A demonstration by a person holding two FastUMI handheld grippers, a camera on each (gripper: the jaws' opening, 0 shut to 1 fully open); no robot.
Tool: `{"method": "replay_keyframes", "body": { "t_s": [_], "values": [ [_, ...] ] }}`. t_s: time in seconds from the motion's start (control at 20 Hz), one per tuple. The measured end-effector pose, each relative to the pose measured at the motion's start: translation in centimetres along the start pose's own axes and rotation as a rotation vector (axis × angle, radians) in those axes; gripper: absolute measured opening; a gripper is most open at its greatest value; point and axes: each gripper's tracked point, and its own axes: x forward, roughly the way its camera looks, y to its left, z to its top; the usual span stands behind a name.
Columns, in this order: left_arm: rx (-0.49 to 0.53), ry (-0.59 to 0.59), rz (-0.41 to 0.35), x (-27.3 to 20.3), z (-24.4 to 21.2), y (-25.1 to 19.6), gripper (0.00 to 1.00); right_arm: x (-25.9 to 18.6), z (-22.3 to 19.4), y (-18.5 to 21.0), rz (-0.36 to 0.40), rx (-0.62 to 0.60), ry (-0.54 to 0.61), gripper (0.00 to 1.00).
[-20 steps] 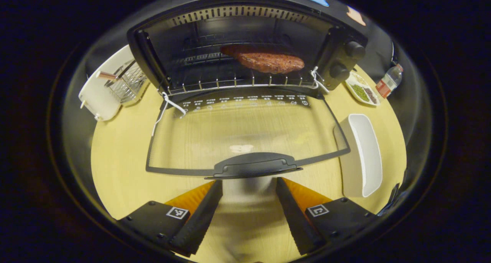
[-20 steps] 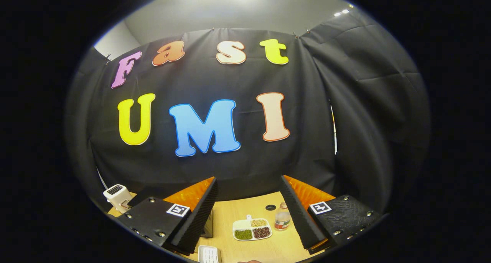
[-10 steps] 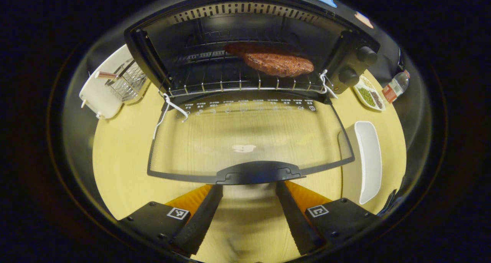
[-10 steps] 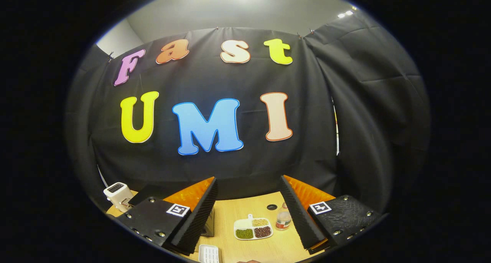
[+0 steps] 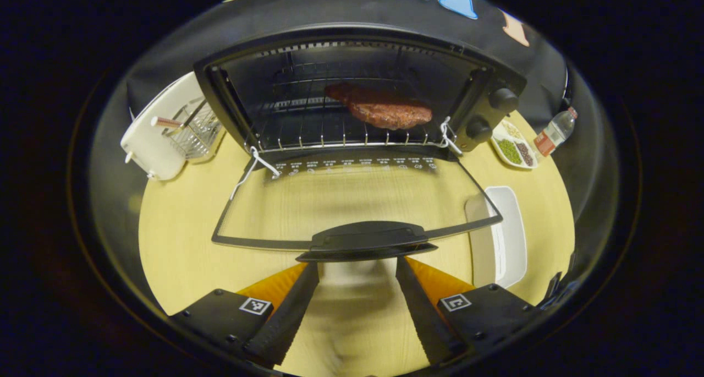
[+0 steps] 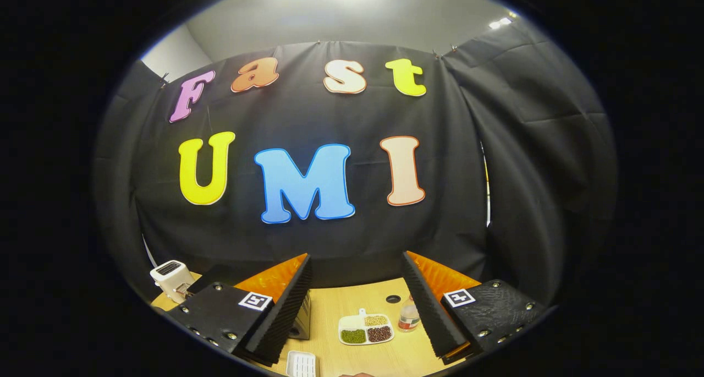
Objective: Open the electric oven with the left hand, put the food in, and close the electric oven.
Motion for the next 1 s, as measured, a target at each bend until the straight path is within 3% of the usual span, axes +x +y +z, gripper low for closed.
{"method": "replay_keyframes", "body": {
  "t_s": [0.25,0.45,0.5,0.55,0.6,0.65,0.75,0.8,0.85,0.9,1.0],
  "values": [
    [-0.002,-0.068,-0.008,-2.0,1.2,-0.1,1.00,-0.2,-0.5,0.3,0.008,0.000,0.016,0.98],
    [-0.005,-0.125,-0.019,-3.2,2.4,-0.4,0.92,-0.5,-0.8,0.3,0.010,0.005,0.026,0.98],
    [0.002,-0.136,-0.018,-3.4,2.8,-0.5,1.00,-0.6,-0.7,0.3,0.011,0.001,0.025,0.98],
    [0.008,-0.149,-0.016,-3.4,3.2,-0.5,0.92,-0.8,-0.7,0.3,0.011,-0.006,0.023,0.98],
    [0.008,-0.157,-0.014,-3.5,3.6,-0.5,0.92,-0.8,-0.7,0.1,0.009,-0.012,0.022,0.91],
    [0.005,-0.165,-0.015,-3.5,3.8,-0.6,0.92,-0.9,-0.7,0.0,0.006,-0.016,0.023,0.98],
    [-0.001,-0.177,-0.015,-3.5,4.3,-0.5,0.92,-1.2,-0.8,-0.4,-0.001,-0.018,0.023,0.98],
    [-0.002,-0.187,-0.014,-3.5,4.6,-0.4,1.00,-1.3,-0.8,-0.7,-0.005,-0.017,0.023,0.98],
    [-0.003,-0.199,-0.013,-3.7,4.9,-0.4,1.00,-1.4,-0.9,-0.8,-0.009,-0.016,0.025,0.91],
    [-0.006,-0.213,-0.012,-3.9,5.2,-0.3,1.00,-1.4,-0.9,-0.9,-0.010,-0.014,0.027,0.98],
    [-0.019,-0.255,-0.013,-4.0,6.4,-0.4,0.96,-1.6,-1.1,-1.1,-0.010,-0.014,0.028,0.98]
  ]
}}
